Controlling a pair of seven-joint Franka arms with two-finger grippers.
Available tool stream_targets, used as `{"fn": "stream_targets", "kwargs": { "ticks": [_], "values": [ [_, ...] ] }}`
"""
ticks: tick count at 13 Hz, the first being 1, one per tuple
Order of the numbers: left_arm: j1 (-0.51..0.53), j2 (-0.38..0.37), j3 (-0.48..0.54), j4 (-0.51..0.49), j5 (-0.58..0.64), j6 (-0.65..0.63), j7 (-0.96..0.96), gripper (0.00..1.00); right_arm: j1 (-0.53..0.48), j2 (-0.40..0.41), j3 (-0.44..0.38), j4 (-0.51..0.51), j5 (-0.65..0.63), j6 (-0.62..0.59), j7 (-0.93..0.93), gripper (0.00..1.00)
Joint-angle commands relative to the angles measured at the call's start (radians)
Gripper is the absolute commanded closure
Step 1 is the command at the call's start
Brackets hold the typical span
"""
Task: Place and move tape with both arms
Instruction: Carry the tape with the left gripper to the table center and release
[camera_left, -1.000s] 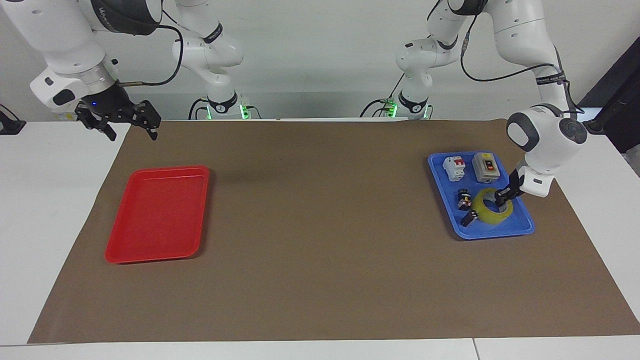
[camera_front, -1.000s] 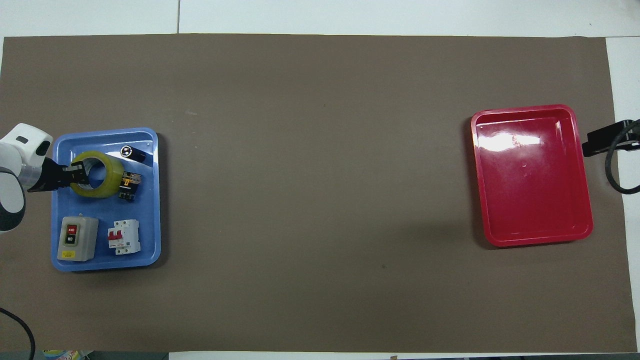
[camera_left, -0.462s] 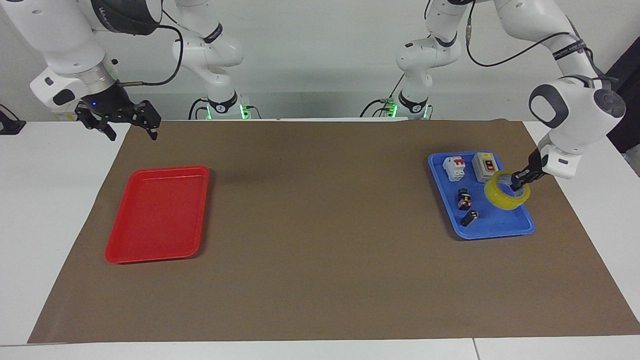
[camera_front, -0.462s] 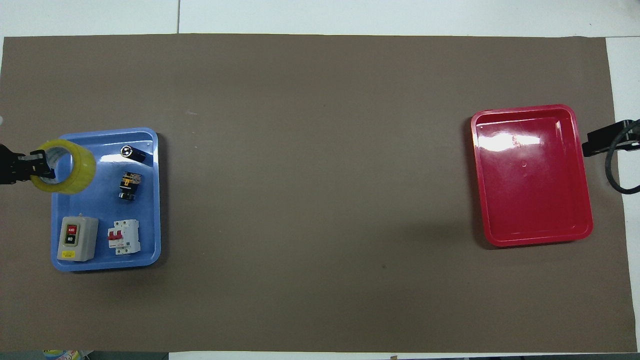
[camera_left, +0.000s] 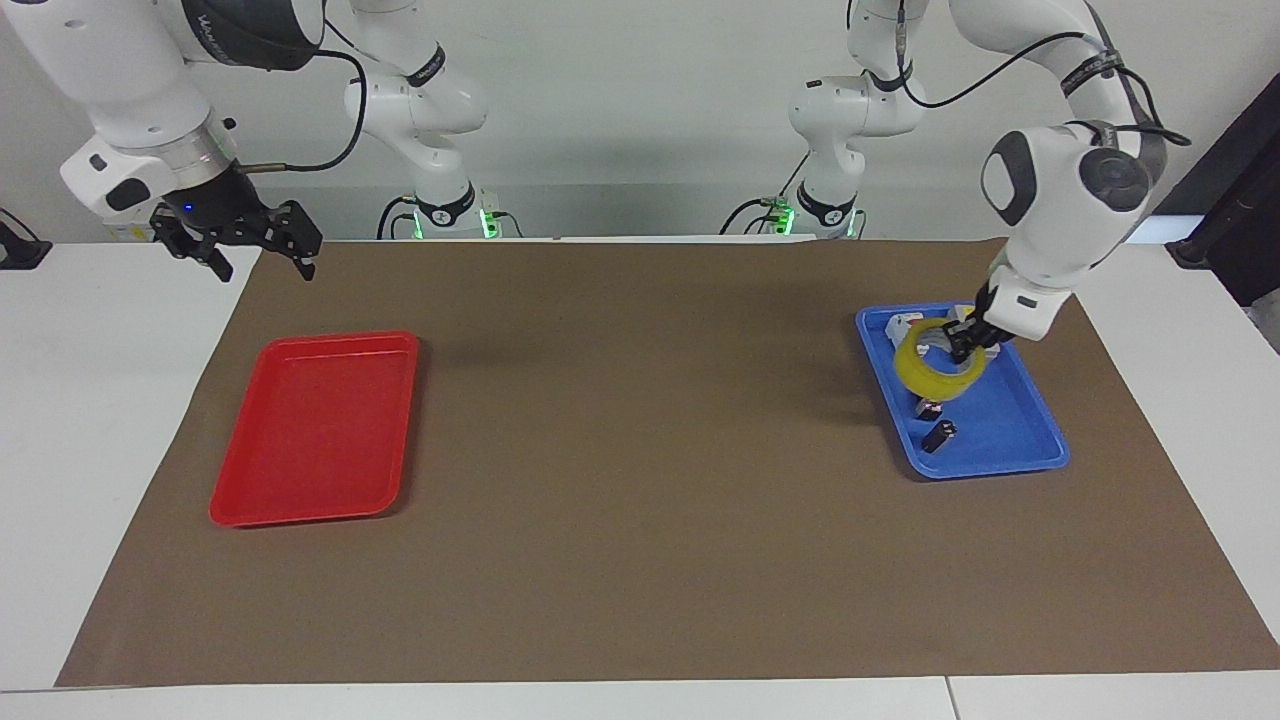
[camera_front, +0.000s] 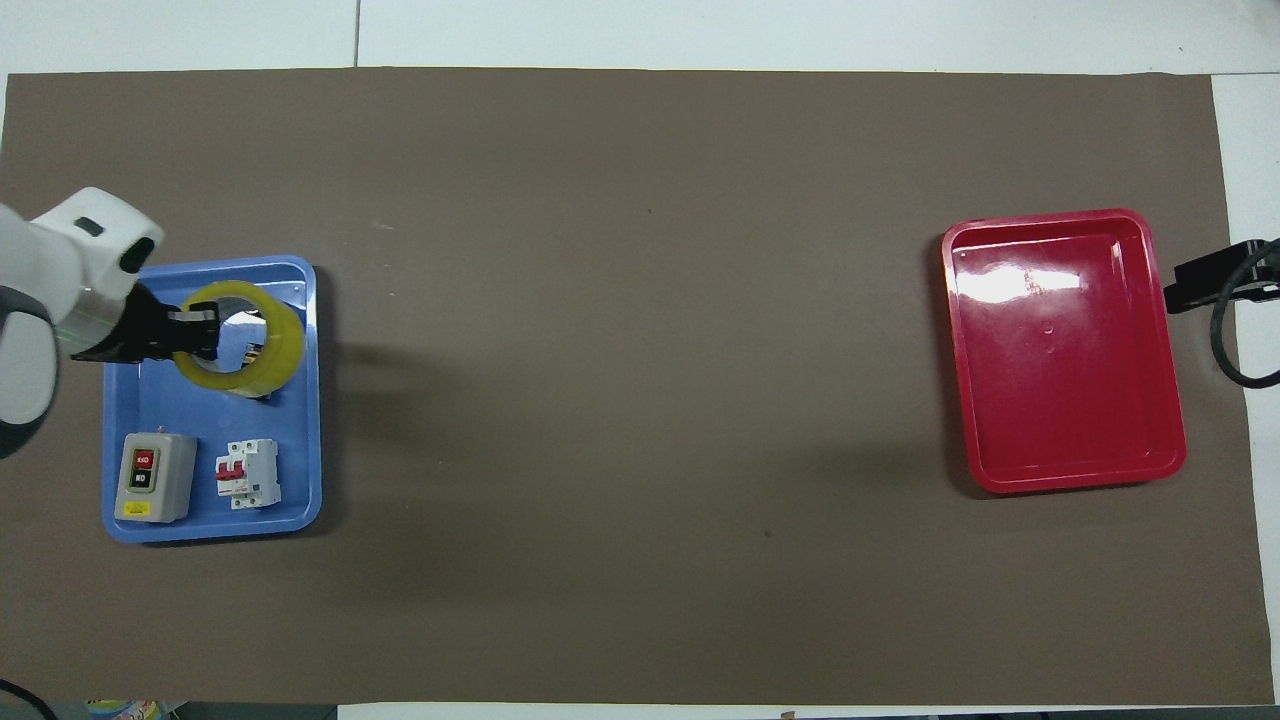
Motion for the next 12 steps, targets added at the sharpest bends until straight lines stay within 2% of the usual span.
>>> {"fn": "stream_targets", "kwargs": {
  "ticks": [1, 3, 6, 8, 9, 11, 12],
  "values": [
    [-0.169, 0.02, 0.011, -0.027, 0.034, 0.047, -0.228, 1.0, -0.011, -0.008, 0.006, -0.012, 0.011, -0.002, -0.021, 0.0],
    [-0.292, 0.067, 0.011, -0.049, 0.037, 0.145, -0.411, 1.0, -0.011, -0.008, 0.006, -0.012, 0.011, -0.002, -0.021, 0.0],
    [-0.428, 0.124, 0.01, -0.05, 0.037, 0.252, -0.451, 1.0, -0.011, -0.008, 0.006, -0.012, 0.011, -0.002, -0.021, 0.0],
    [-0.517, 0.156, 0.01, -0.032, 0.037, 0.27, -0.531, 1.0, -0.014, -0.008, 0.004, -0.012, 0.011, -0.002, -0.021, 0.0],
    [-0.563, 0.181, 0.01, -0.012, 0.037, 0.268, -0.565, 1.0, -0.012, -0.008, 0.004, -0.012, 0.011, -0.002, -0.021, 0.0],
    [-0.631, 0.291, 0.011, 0.093, 0.037, 0.254, -0.66, 1.0, -0.011, -0.008, 0.004, -0.012, 0.011, -0.002, -0.021, 0.0],
    [-0.645, 0.316, 0.011, 0.121, 0.037, 0.254, -0.687, 1.0, -0.011, -0.008, 0.004, -0.012, 0.011, -0.002, -0.021, 0.0]
  ]
}}
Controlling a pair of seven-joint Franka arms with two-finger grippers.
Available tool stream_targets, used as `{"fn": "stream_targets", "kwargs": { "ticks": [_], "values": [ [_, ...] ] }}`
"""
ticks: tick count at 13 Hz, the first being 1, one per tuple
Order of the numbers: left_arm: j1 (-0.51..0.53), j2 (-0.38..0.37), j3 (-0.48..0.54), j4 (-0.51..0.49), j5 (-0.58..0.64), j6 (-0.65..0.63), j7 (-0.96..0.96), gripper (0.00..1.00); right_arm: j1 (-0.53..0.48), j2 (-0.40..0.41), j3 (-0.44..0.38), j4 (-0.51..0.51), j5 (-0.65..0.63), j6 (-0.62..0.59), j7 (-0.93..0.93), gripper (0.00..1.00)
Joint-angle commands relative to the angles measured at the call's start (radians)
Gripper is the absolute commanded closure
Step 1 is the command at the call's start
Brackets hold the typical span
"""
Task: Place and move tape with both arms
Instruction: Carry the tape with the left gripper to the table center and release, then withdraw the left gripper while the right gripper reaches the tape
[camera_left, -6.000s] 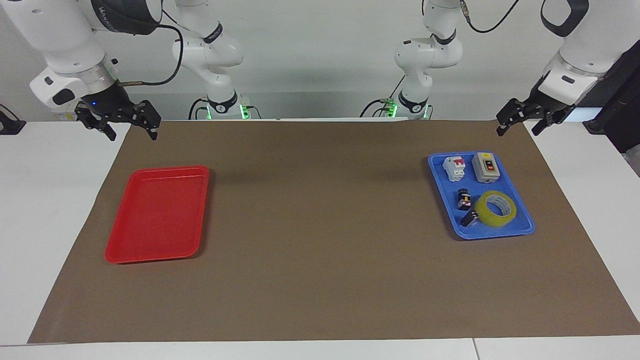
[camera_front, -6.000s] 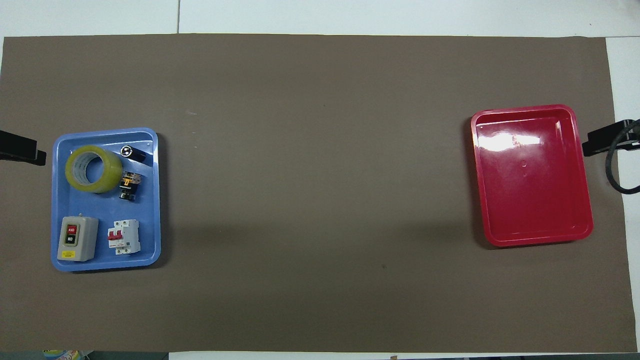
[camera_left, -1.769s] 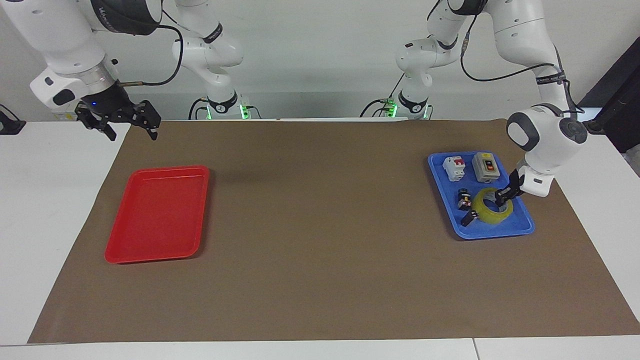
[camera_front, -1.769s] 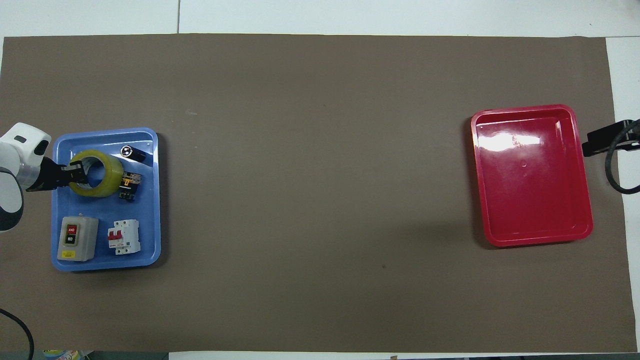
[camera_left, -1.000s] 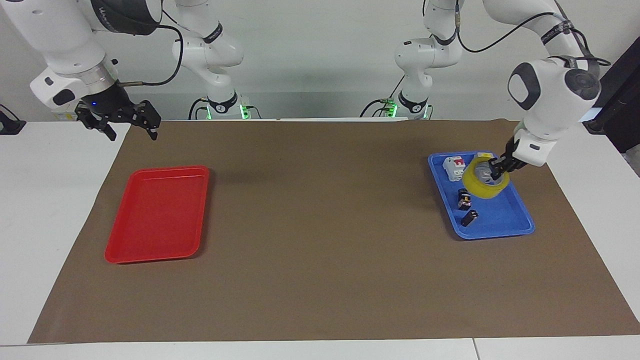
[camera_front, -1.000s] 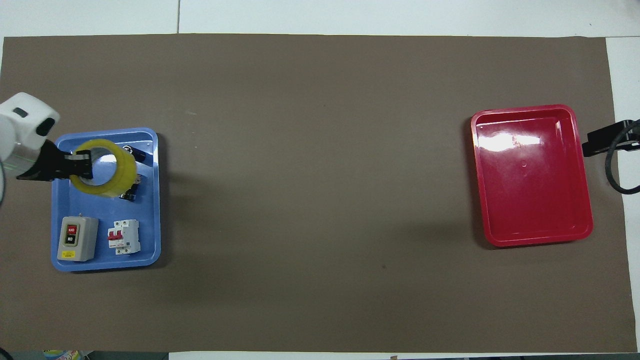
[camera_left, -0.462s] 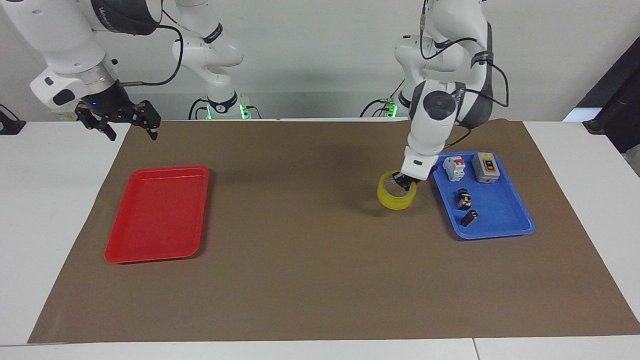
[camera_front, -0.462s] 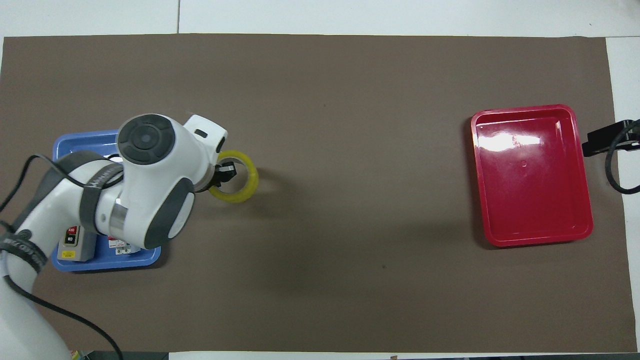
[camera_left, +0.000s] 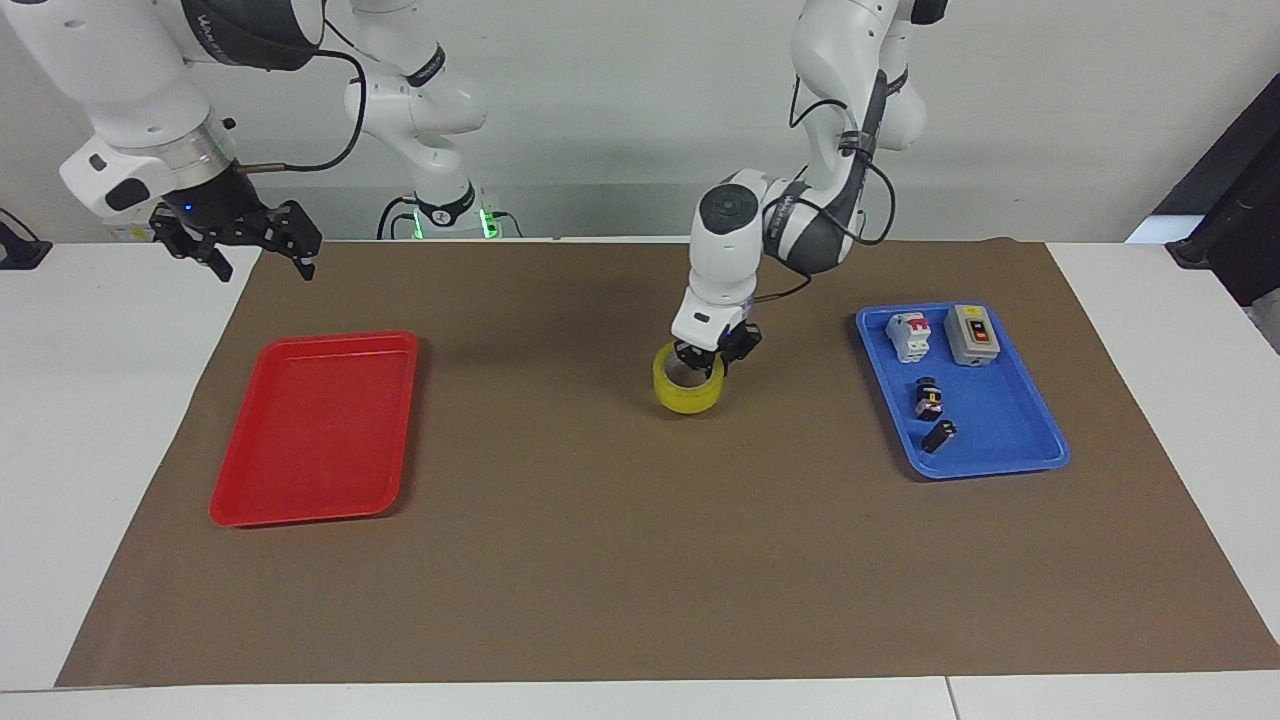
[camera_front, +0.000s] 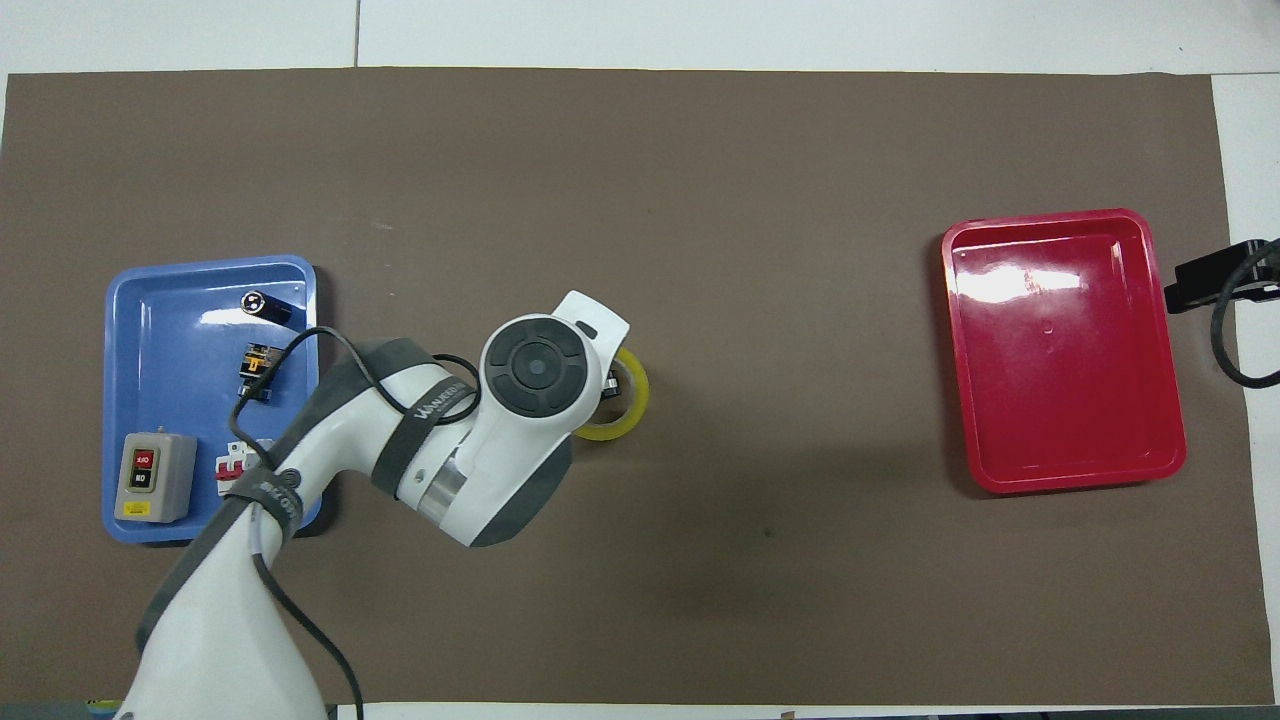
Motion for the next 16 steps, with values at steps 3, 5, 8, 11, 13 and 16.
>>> {"fn": "stream_targets", "kwargs": {
  "ticks": [3, 5, 8, 11, 13, 16],
  "values": [
    [-0.059, 0.095, 0.014, 0.08, 0.031, 0.03, -0.061, 1.0, -0.012, -0.008, 0.004, -0.012, 0.011, -0.002, -0.021, 0.0],
    [-0.057, 0.095, 0.014, 0.08, 0.03, 0.037, -0.064, 0.56, -0.012, -0.008, 0.004, -0.013, 0.011, -0.004, -0.021, 0.0],
    [-0.041, 0.031, 0.019, 0.062, 0.03, -0.002, -0.05, 0.21, -0.007, -0.01, 0.006, -0.013, 0.011, -0.002, -0.02, 0.0],
    [0.056, -0.128, 0.02, -0.018, 0.03, -0.089, 0.115, 0.0, 0.016, -0.017, 0.021, -0.048, 0.012, 0.036, -0.018, 0.0],
    [0.18, -0.205, 0.019, -0.018, 0.03, -0.176, 0.323, 0.0, 0.114, -0.03, 0.033, -0.081, 0.012, 0.099, 0.054, 0.0],
    [0.355, -0.277, 0.02, -0.017, 0.022, -0.216, 0.534, 0.0, 0.316, 0.033, 0.033, -0.081, 0.014, 0.191, 0.235, 0.0]
  ]
}}
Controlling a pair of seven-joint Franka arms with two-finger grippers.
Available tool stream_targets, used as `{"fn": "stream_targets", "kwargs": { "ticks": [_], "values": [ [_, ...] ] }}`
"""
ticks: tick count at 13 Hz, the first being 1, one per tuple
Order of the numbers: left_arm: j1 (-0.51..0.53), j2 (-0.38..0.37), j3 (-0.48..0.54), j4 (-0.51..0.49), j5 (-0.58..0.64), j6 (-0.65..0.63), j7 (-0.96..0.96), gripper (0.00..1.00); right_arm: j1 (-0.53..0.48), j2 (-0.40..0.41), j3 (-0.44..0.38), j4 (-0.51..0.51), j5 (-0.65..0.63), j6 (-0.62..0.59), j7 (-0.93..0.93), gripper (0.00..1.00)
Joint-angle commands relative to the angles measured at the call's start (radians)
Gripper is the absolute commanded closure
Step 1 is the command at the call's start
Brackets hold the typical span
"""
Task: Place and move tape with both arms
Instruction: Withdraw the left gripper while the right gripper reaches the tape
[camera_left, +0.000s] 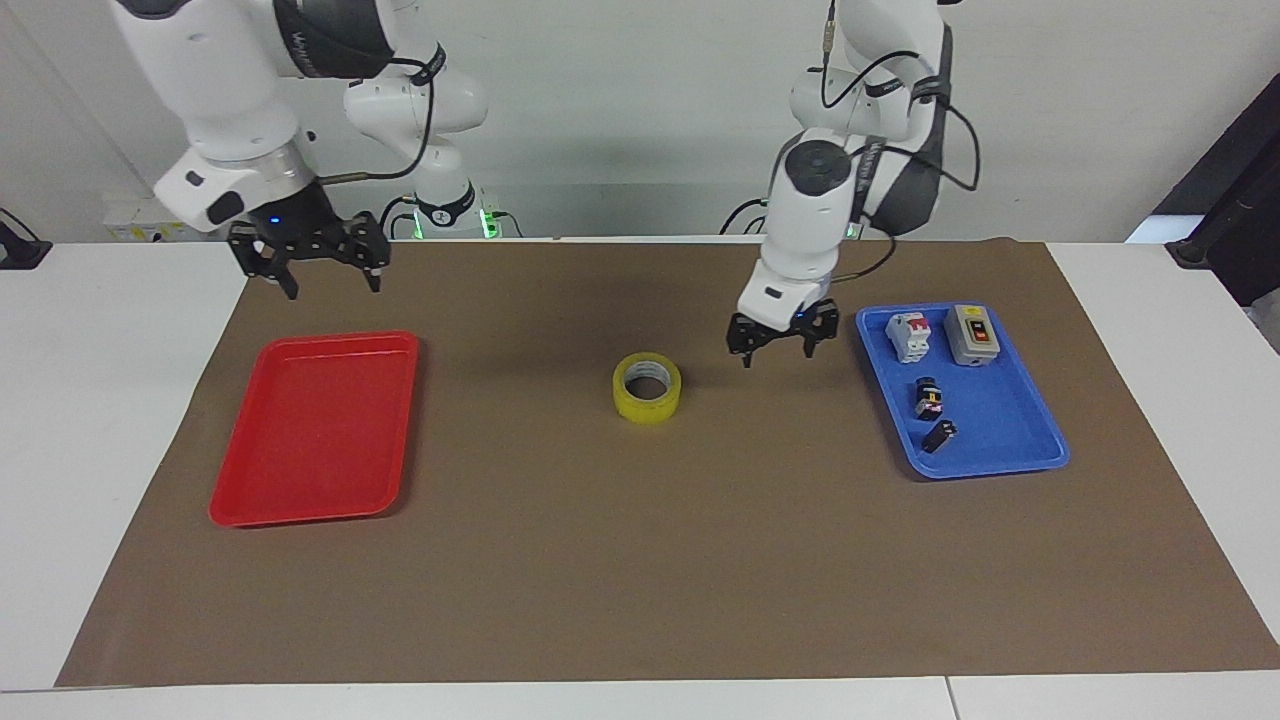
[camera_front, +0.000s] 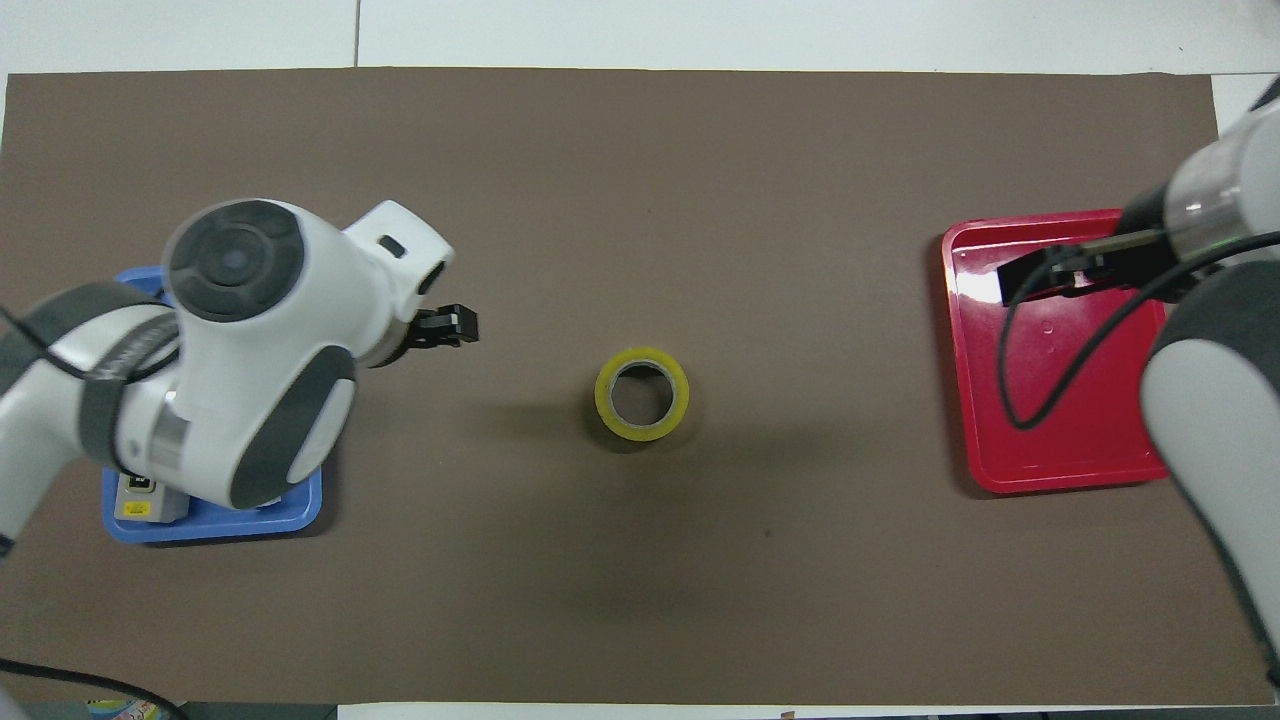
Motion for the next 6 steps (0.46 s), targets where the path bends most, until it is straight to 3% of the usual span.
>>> {"fn": "stream_targets", "kwargs": {
  "ticks": [1, 3, 5, 6],
  "values": [
    [0.126, -0.074, -0.009, -0.035, 0.017, -0.05, 0.137, 0.0, 0.158, 0.078, 0.002, -0.025, 0.004, 0.124, 0.158, 0.0],
    [0.218, -0.098, -0.003, -0.019, 0.017, -0.095, 0.253, 0.0, 0.249, 0.146, 0.002, -0.092, 0.005, 0.297, 0.296, 0.0],
    [0.308, -0.095, -0.001, 0.032, 0.002, -0.126, 0.353, 0.0, 0.289, 0.147, 0.002, -0.25, 0.037, 0.504, 0.352, 0.0],
    [0.344, -0.087, 0.0, 0.07, -0.035, -0.159, 0.399, 0.0, 0.326, 0.17, 0.002, -0.278, 0.045, 0.555, 0.376, 0.0]
  ]
}}
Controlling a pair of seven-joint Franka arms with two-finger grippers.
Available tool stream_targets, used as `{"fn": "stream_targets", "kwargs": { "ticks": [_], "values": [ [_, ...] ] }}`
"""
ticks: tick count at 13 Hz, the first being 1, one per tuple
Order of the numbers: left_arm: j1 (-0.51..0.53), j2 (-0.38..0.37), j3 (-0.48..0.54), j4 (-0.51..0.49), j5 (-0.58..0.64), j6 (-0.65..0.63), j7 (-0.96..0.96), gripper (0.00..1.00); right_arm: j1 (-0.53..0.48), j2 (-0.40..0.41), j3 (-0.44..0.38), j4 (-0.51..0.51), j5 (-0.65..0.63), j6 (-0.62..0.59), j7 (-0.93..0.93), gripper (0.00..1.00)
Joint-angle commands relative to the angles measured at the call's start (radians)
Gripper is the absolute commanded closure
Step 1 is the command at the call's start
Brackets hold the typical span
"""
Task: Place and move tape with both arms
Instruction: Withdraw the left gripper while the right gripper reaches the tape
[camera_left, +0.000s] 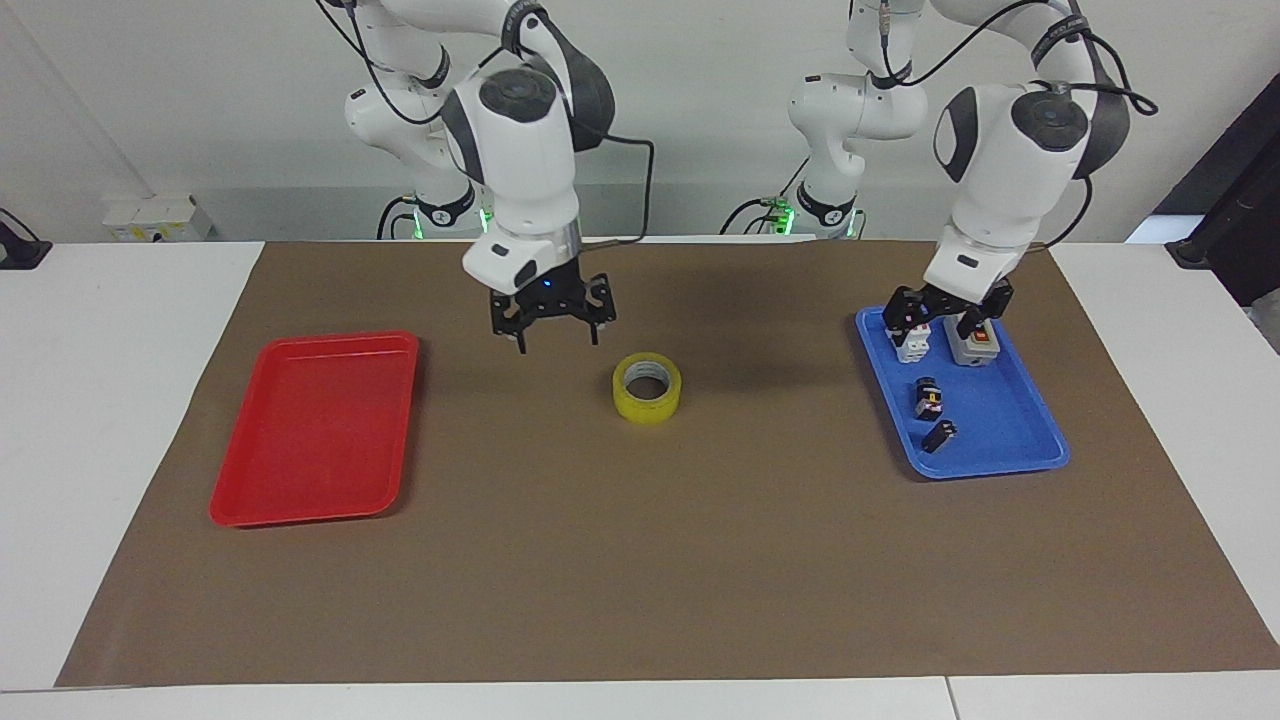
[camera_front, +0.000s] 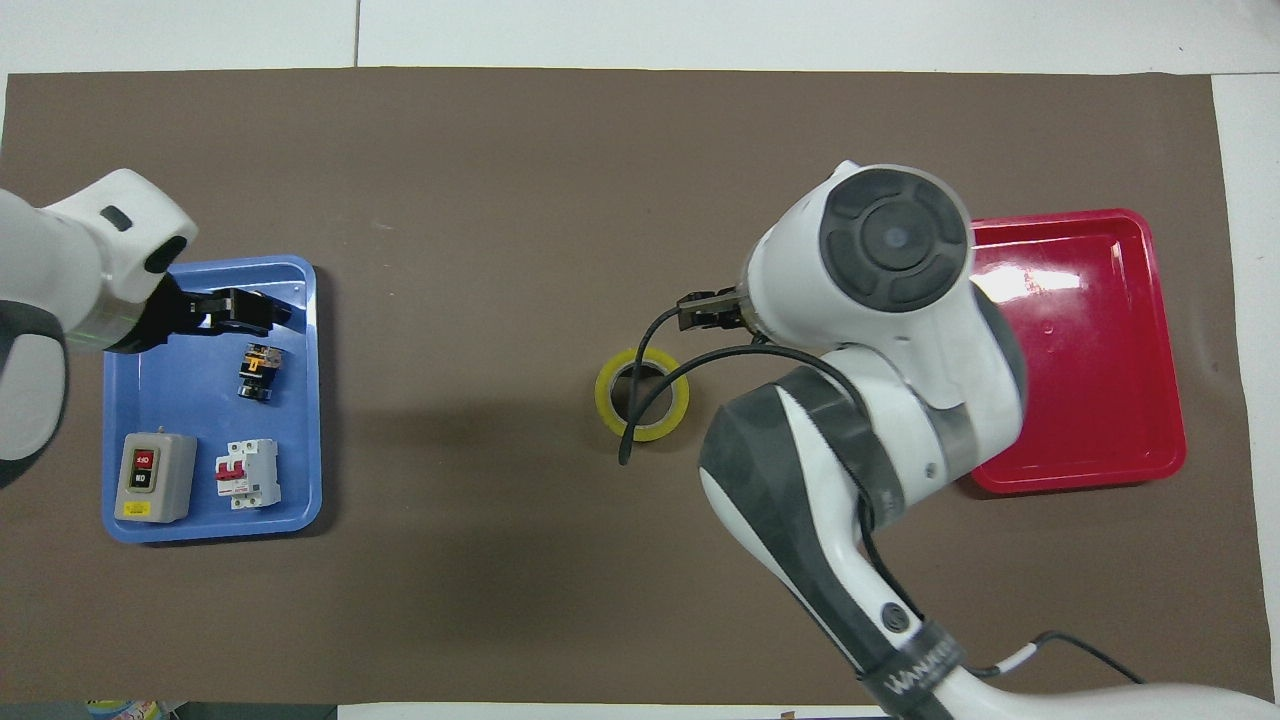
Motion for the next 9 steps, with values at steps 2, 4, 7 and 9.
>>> {"fn": "stream_targets", "kwargs": {
  "ticks": [2, 4, 7, 9],
  "values": [
    [0.131, 0.01, -0.008, 0.146, -0.064, -0.162, 0.181, 0.0, 0.086, 0.071, -0.008, -0.098, 0.03, 0.146, 0.094, 0.0],
    [0.164, 0.044, -0.008, 0.261, -0.078, -0.274, 0.221, 0.0, 0.108, 0.119, -0.008, -0.098, 0.027, 0.183, 0.11, 0.0],
    [0.167, 0.078, -0.006, 0.381, -0.081, -0.386, 0.229, 0.0, 0.123, 0.125, -0.008, -0.126, 0.025, 0.189, 0.099, 0.0],
    [0.181, 0.049, -0.008, 0.349, -0.084, -0.408, 0.229, 0.0, 0.122, 0.121, -0.008, -0.162, 0.025, 0.238, 0.099, 0.15]
  ]
}}
